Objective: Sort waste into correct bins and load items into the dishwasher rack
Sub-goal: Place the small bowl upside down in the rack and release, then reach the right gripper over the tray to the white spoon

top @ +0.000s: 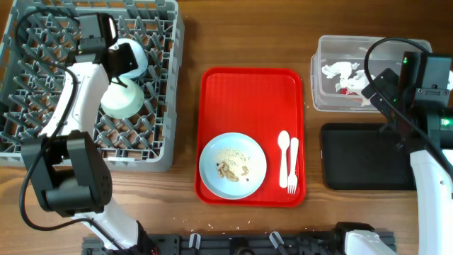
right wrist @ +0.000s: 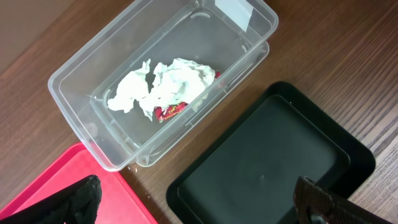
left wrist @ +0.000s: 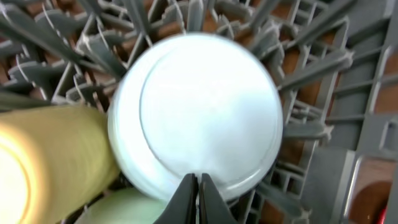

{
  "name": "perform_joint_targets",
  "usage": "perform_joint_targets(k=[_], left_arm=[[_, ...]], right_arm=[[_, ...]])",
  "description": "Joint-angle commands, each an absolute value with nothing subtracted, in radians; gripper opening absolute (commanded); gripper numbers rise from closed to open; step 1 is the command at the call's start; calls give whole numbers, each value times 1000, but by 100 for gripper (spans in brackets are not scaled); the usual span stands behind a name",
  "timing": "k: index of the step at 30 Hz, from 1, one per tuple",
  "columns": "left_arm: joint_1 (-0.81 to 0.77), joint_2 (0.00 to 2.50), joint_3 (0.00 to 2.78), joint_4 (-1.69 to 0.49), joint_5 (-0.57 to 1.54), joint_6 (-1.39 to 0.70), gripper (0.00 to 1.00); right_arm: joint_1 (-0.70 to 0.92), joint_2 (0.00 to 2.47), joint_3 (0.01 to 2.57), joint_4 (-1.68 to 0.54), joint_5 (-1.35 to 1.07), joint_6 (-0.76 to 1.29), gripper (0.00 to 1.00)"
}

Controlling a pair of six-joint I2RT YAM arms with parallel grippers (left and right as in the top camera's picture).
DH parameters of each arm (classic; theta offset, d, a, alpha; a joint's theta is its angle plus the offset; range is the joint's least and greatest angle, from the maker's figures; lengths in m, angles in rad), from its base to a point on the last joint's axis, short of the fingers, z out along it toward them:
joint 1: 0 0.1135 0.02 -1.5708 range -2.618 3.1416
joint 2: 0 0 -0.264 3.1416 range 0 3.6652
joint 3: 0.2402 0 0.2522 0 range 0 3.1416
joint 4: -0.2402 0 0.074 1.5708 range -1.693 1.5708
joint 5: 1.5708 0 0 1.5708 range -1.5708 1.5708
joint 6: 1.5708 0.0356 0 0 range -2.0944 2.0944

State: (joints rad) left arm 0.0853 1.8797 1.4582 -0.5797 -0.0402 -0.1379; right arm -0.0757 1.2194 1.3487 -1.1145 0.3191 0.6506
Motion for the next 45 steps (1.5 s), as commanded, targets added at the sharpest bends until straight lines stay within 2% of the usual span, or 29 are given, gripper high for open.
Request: perform_joint_targets(k=[1, 4, 8, 13, 14, 15, 16, 17, 25, 29, 33, 40, 45], left_arm=[[90, 1827, 1451, -598, -43, -112, 4], [89, 1758, 1452, -595, -34, -117, 4], [89, 1647, 1453, -586, 83, -121, 4], [89, 1529, 1453, -598, 134, -245, 6], [89, 1512, 1453, -611, 139, -270, 24], [89, 1498, 1453, -627, 153, -295, 47], [89, 1484, 1453, -650, 184, -323, 92], [89, 1475, 1453, -673, 220, -336, 100], [80, 1459, 1453, -987, 635, -344, 100], [29, 1436, 1453, -1097, 626, -282, 100], [-21, 1372, 1453, -1171, 518, -335, 100], [-9, 1314, 1453, -1277, 292, -402, 100], [39, 1314, 1453, -1317, 233, -413, 100]], right_arm=[[-79, 1222, 1348, -1112, 339, 655, 100], [-79, 1222, 1348, -1112, 339, 655, 100], [-79, 1222, 1348, -1112, 339, 655, 100], [-79, 1222, 1348, -1112, 339, 655, 100], [-79, 1222, 1348, -1112, 339, 655, 100], [-79, 1222, 1348, -1112, 339, 655, 100], [-79, 1222, 1348, -1112, 339, 655, 100], [-79, 1222, 1348, -1112, 339, 655, 100], [-79, 1222, 1348, -1112, 339, 655, 100], [-79, 1222, 1348, -1112, 339, 655, 100], [-79, 1222, 1348, -1112, 339, 655, 100], [-79, 1222, 1348, -1112, 339, 655, 100], [-79, 1222, 1348, -1112, 339, 655, 100]])
